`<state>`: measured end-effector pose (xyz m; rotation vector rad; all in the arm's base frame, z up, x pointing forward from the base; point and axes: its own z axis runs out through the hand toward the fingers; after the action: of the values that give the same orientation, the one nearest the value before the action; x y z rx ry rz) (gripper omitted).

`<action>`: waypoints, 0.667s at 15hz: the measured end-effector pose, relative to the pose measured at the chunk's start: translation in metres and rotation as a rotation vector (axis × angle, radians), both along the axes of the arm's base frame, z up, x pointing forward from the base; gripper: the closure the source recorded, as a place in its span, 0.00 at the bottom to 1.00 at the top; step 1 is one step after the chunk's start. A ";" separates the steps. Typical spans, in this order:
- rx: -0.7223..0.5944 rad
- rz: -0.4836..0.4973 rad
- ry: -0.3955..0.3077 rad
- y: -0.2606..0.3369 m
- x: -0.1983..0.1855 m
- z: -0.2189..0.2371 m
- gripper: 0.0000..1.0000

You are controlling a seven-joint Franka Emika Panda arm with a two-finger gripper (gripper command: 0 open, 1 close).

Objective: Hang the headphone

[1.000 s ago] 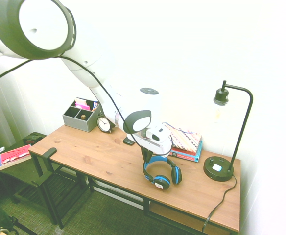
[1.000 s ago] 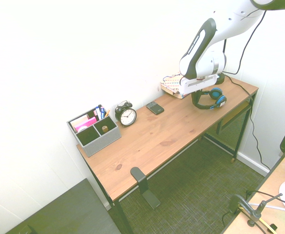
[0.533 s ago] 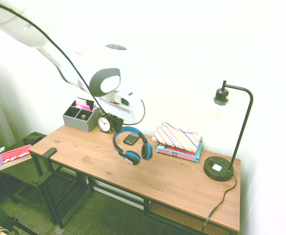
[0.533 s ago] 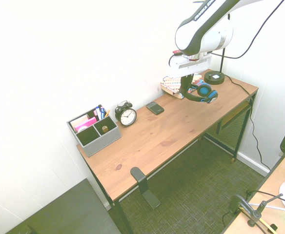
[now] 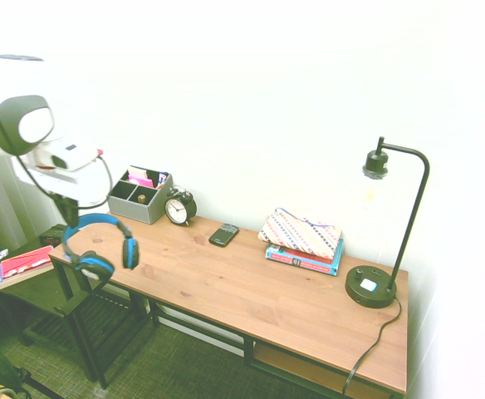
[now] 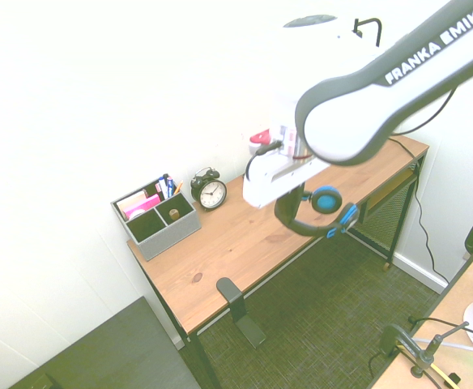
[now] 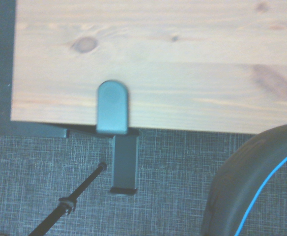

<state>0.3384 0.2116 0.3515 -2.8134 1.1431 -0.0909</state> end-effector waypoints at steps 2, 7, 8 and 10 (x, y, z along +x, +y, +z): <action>-0.010 0.005 -0.002 0.033 -0.015 -0.018 1.00; 0.004 0.071 -0.004 0.080 -0.021 -0.108 1.00; -0.002 0.083 0.011 0.086 -0.021 -0.124 1.00; -0.014 0.116 0.042 0.098 -0.018 -0.150 1.00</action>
<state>0.3202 0.3096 0.2010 -2.9000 0.9883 -0.0311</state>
